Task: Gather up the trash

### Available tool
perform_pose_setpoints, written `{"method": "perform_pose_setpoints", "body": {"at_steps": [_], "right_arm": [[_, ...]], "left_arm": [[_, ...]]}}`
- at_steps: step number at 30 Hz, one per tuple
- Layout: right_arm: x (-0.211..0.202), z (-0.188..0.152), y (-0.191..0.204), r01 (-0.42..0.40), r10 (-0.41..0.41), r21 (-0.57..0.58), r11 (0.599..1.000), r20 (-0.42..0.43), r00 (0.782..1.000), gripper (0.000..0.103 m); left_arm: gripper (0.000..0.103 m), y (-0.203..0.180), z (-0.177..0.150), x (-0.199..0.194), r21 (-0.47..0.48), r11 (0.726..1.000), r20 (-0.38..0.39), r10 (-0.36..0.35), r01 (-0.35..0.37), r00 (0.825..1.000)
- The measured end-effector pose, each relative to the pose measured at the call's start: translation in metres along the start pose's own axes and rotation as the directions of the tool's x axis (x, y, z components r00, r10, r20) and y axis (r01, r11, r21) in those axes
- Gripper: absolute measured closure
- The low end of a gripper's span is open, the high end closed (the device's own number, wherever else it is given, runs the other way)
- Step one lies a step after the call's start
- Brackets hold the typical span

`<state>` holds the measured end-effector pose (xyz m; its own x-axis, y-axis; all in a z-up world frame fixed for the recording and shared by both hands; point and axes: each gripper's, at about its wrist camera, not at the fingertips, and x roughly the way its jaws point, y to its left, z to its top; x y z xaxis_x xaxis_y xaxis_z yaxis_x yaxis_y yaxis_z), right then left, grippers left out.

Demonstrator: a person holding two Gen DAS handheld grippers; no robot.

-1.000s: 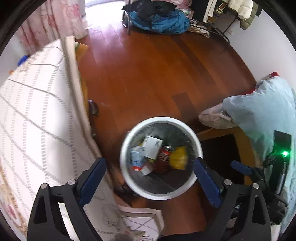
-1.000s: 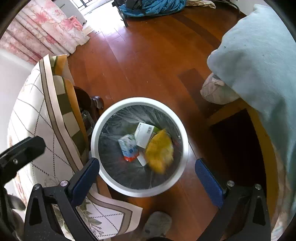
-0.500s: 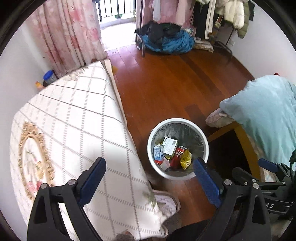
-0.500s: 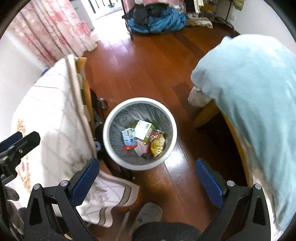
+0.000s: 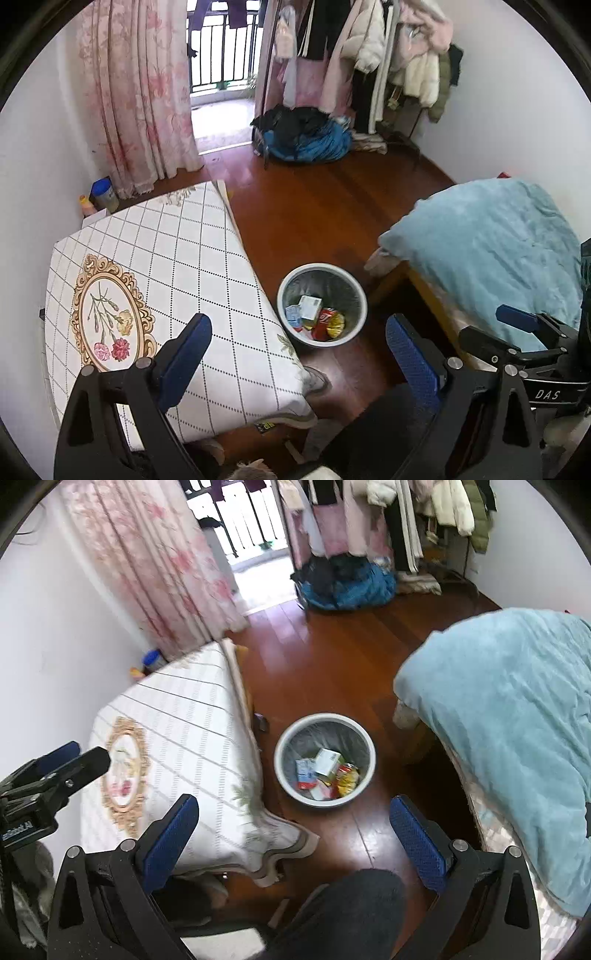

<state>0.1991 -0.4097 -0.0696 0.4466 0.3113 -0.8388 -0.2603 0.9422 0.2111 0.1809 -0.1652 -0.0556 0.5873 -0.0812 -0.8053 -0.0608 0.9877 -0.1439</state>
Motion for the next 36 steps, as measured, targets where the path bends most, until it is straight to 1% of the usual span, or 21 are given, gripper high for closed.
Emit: {"method": "perform_pose_setpoints", "body": {"at_steps": [2,6,12,17,23,31,36], "right_arm": [[-0.026,-0.006,0.008,-0.02,0.021,-0.008,1.0,0.028,0.999,0.0],[-0.062,-0.012,0.017,-0.056,0.057,-0.016,0.998,0.068,0.996,0.0],[-0.102,-0.019,0.026,-0.1,0.101,-0.019,0.995,0.112,0.989,0.0],[-0.123,-0.022,0.031,-0.124,0.128,-0.037,0.992,0.132,0.983,0.0],[-0.143,-0.024,0.038,-0.142,0.148,-0.049,0.989,0.151,0.977,0.0],[-0.158,-0.027,0.041,-0.159,0.166,-0.054,0.986,0.153,0.974,0.0],[-0.165,-0.029,0.041,-0.153,0.161,-0.056,0.987,0.163,0.973,0.0]], "left_arm": [[0.007,0.003,-0.003,-0.018,-0.007,1.0,0.019,-0.022,0.022,1.0],[0.007,0.006,-0.006,-0.04,-0.011,0.999,0.042,-0.05,0.051,0.998],[0.007,0.008,-0.01,-0.069,-0.013,0.996,0.08,-0.082,0.083,0.993],[0.007,0.008,-0.012,-0.089,-0.007,0.993,0.107,-0.114,0.115,0.988],[0.007,0.006,-0.015,-0.105,0.011,0.992,0.126,-0.127,0.126,0.984],[0.007,0.005,-0.02,-0.112,0.011,0.99,0.125,-0.138,0.137,0.983],[0.007,0.0,-0.022,-0.119,0.022,0.99,0.136,-0.143,0.141,0.98]]}}
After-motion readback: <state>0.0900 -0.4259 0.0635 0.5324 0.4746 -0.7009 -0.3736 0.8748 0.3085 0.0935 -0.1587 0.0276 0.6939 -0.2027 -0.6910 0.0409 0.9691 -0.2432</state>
